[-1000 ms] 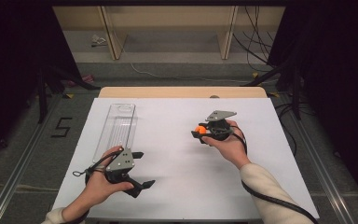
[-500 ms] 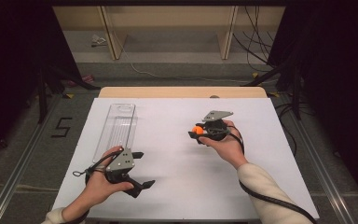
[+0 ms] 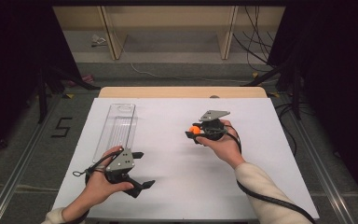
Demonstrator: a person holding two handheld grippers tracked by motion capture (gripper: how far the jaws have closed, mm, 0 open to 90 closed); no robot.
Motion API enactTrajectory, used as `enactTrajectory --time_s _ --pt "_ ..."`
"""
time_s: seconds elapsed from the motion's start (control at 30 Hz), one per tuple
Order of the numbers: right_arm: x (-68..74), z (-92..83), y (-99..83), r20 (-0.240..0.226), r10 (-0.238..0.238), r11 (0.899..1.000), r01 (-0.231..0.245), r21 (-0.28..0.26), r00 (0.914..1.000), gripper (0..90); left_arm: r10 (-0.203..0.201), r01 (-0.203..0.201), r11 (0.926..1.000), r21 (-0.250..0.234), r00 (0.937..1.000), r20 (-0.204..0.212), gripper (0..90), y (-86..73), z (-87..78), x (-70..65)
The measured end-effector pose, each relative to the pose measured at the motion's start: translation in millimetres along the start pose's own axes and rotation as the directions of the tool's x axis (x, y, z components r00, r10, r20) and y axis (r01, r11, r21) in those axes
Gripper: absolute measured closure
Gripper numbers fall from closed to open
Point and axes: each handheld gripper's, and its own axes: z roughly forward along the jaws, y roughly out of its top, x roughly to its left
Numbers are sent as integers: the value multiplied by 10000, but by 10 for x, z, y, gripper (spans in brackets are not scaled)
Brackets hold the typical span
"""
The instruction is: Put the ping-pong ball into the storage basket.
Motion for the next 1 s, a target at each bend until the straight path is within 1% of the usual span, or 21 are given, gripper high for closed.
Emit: enactTrajectory --time_s 0.67,0.83,1.0 --pt "40 44 40 -110 -28 10000 28 -16 9999 516 3 -3 10000 -8 10000 12 0 1 0 1" --pt "65 49 65 -124 -119 9998 117 -131 9999 516 3 -3 10000 -1 10000 16 0 0 1 1" --pt "80 64 76 -176 -139 9998 137 -125 9997 516 -3 3 10000 -9 10000 16 0 1 -1 1"
